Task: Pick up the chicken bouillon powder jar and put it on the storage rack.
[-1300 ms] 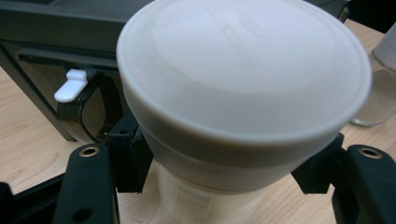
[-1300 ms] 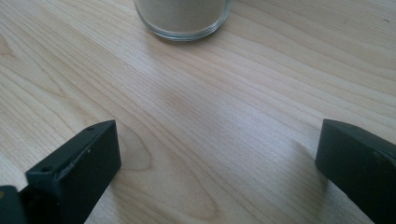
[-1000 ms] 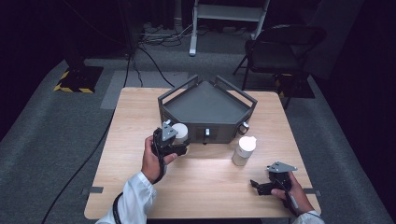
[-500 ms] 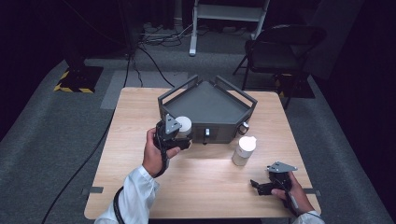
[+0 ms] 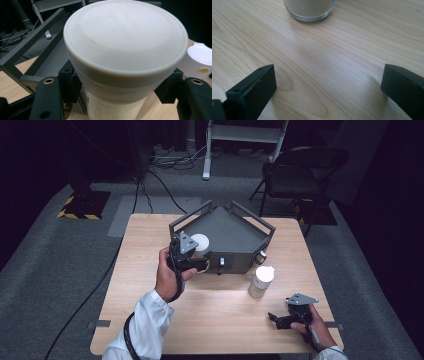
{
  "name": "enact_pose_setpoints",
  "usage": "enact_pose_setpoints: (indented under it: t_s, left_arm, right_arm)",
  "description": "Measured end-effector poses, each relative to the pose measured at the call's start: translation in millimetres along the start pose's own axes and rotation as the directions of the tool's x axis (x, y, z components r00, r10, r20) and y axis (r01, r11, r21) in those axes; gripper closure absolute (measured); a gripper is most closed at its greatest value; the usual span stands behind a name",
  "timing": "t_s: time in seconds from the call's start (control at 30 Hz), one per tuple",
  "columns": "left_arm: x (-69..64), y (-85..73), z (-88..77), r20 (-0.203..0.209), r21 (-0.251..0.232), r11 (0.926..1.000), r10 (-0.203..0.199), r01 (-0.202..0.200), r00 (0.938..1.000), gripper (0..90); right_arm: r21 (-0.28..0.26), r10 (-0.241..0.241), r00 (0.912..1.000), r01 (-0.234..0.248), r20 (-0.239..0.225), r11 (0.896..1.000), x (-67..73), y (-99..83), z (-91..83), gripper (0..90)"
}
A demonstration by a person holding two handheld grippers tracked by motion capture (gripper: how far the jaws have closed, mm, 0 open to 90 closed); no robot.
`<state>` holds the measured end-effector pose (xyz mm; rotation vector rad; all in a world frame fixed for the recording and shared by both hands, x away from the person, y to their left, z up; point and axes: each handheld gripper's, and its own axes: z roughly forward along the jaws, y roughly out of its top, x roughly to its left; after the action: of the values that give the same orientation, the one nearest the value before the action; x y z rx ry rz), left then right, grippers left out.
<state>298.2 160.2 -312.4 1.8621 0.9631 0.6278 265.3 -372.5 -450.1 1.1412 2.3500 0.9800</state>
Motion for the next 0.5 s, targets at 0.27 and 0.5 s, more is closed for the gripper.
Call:
enact_pose_setpoints:
  t_s: [0.27,0.5]
  left_arm:
    - [-1.3,14.1,-1.2,-0.014,-0.013,0.9999,0.01,-0.01,0.9999,33.9]
    - [1.7,29.7,0.6,-0.025,-0.023,0.9997,0.011,-0.011,0.9996,33.9]
  right_arm:
    - [0.0,0.0,1.0,0.0,0.0,1.0,0.0,-0.1,-0.1,0.0]
    - [0.0,0.0,1.0,0.0,0.0,1.0,0.0,0.0,-0.1,0.0]
